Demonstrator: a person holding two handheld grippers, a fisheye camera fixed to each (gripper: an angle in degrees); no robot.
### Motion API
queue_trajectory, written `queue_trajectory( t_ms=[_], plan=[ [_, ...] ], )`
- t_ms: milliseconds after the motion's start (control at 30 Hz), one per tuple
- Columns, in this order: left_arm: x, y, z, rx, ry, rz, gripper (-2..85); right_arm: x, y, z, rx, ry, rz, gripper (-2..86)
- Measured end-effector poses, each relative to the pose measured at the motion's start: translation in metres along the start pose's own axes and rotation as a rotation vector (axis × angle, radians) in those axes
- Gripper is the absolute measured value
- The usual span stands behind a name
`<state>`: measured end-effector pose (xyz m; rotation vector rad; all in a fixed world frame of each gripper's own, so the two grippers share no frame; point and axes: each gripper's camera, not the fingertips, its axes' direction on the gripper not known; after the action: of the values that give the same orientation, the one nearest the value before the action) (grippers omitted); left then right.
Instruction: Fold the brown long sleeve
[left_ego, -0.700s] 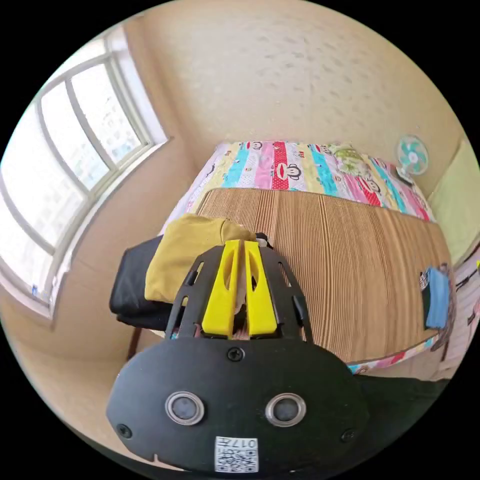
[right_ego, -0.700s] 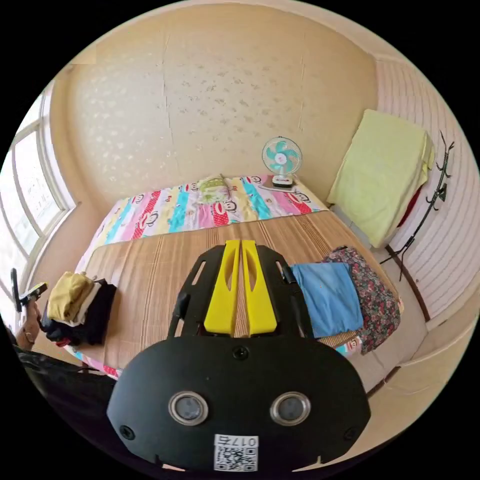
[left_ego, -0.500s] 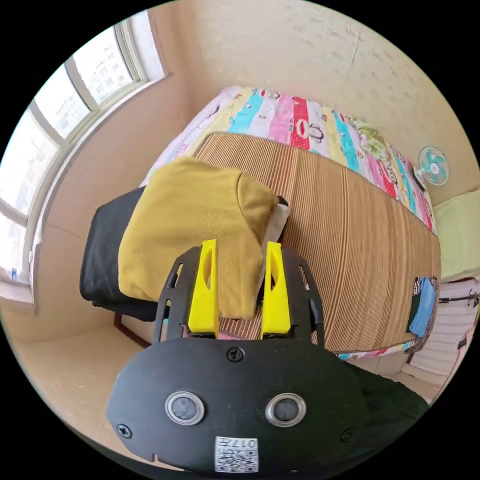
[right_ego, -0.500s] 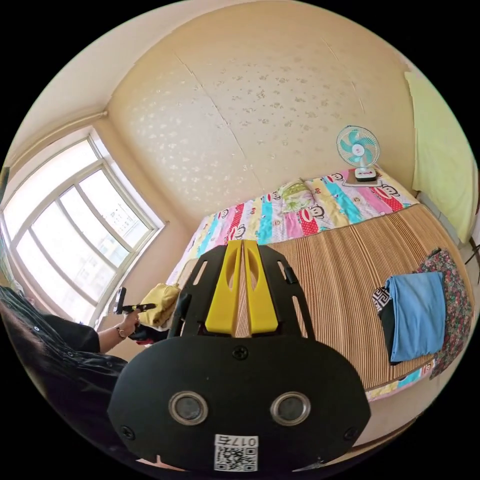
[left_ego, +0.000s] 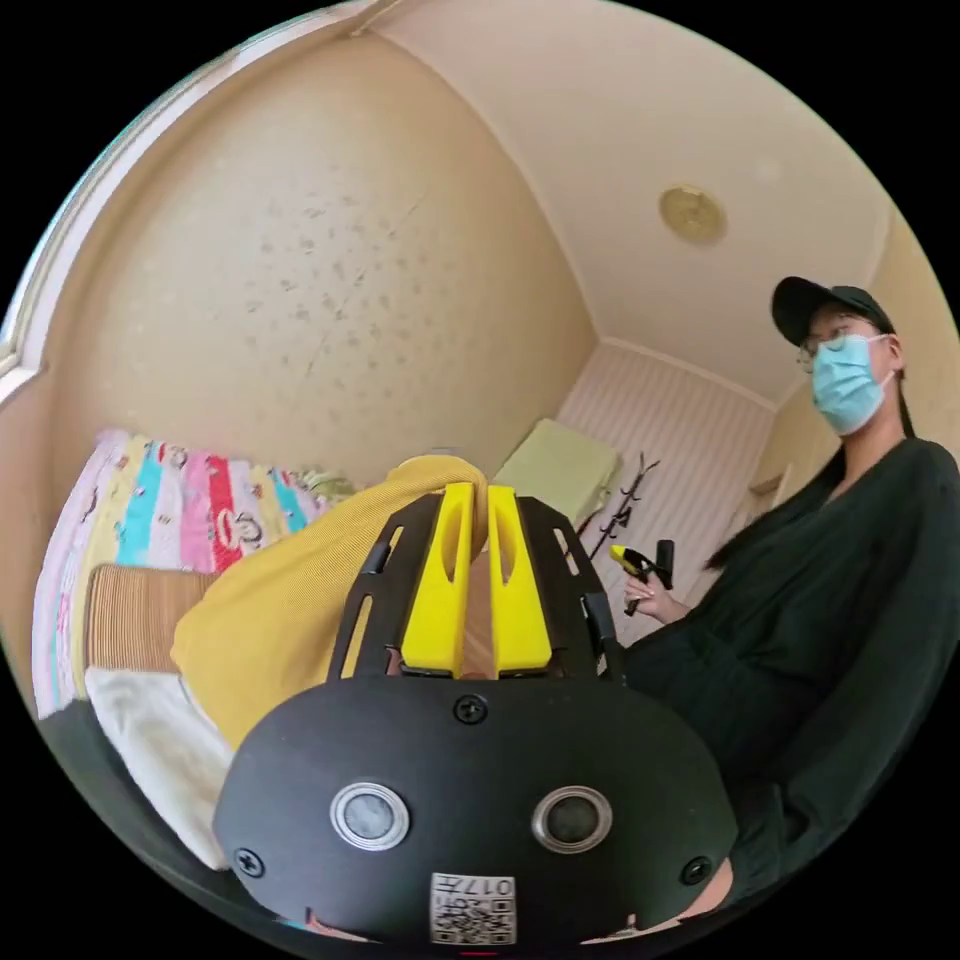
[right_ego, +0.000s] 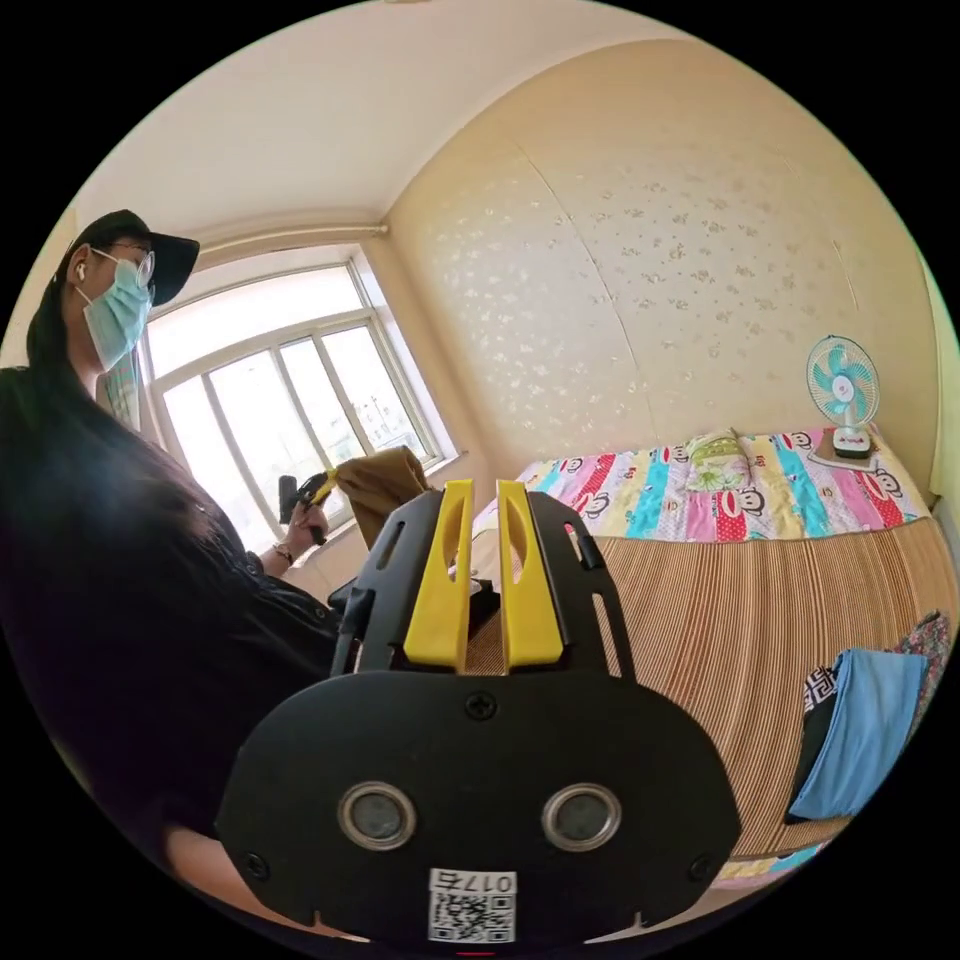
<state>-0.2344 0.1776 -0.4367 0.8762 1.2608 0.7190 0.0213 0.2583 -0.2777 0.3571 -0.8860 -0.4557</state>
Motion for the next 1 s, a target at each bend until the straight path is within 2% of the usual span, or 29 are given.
queue_trajectory(
  t_ms=[67, 167, 233, 333, 433, 500, 567, 600, 667, 767, 833, 900, 933, 1000],
  plan=[
    [0.054, -0.019, 0.003, 0.099, 0.226, 0.170, 1.4, -0.027, 0.000, 0.017, -0.023, -0.003, -0.091, 10.4],
    [0.104, -0.023, 0.026, 0.155, 0.515, 0.310, 1.3, -0.063, -0.009, 0.039, 0.028, 0.020, -0.185, 13.5],
    [0.129, -0.016, 0.046, 0.159, 0.625, 0.356, 1.3, -0.081, -0.015, 0.055, 0.037, 0.006, -0.231, 14.8],
    [0.161, 0.005, 0.091, 0.087, 0.734, 0.319, 1.5, -0.100, -0.018, 0.103, -0.165, -0.098, -0.293, 14.8],
    [0.191, 0.030, 0.134, -0.064, 0.782, 0.275, 2.1, -0.120, 0.002, 0.140, -0.386, -0.136, -0.362, 10.4],
    [0.207, 0.041, 0.150, -0.185, 0.766, 0.258, 2.9, -0.126, 0.016, 0.141, -0.419, -0.047, -0.371, 9.2],
    [0.224, 0.045, 0.160, -0.407, 0.611, 0.241, 4.5, -0.120, 0.022, 0.122, -0.359, 0.061, -0.273, 8.5],
    [0.229, 0.044, 0.157, -0.434, 0.551, 0.259, 5.0, -0.118, 0.023, 0.116, -0.343, 0.087, -0.257, 8.5],
    [0.242, 0.042, 0.141, -0.494, 0.252, 0.300, 5.9, -0.122, 0.021, 0.093, -0.262, 0.179, -0.260, 8.3],
    [0.243, 0.028, 0.134, -0.564, -0.060, 0.224, 7.9, -0.150, 0.010, 0.084, -0.243, 0.311, -0.350, 8.3],
    [0.252, 0.020, 0.136, -0.544, -0.126, 0.210, 10.1, -0.170, 0.006, 0.098, -0.311, 0.422, -0.397, 8.3],
    [0.272, 0.015, 0.150, -0.510, -0.098, 0.221, 11.6, -0.184, 0.009, 0.122, -0.425, 0.561, -0.435, 8.3],
    [0.286, 0.014, 0.165, -0.491, -0.065, 0.214, 12.2, -0.191, 0.015, 0.132, -0.425, 0.646, -0.454, 8.2],
    [0.299, 0.017, 0.198, -0.503, -0.029, 0.141, 13.0, -0.196, 0.021, 0.134, -0.390, 0.655, -0.450, 8.1]
  ],
)
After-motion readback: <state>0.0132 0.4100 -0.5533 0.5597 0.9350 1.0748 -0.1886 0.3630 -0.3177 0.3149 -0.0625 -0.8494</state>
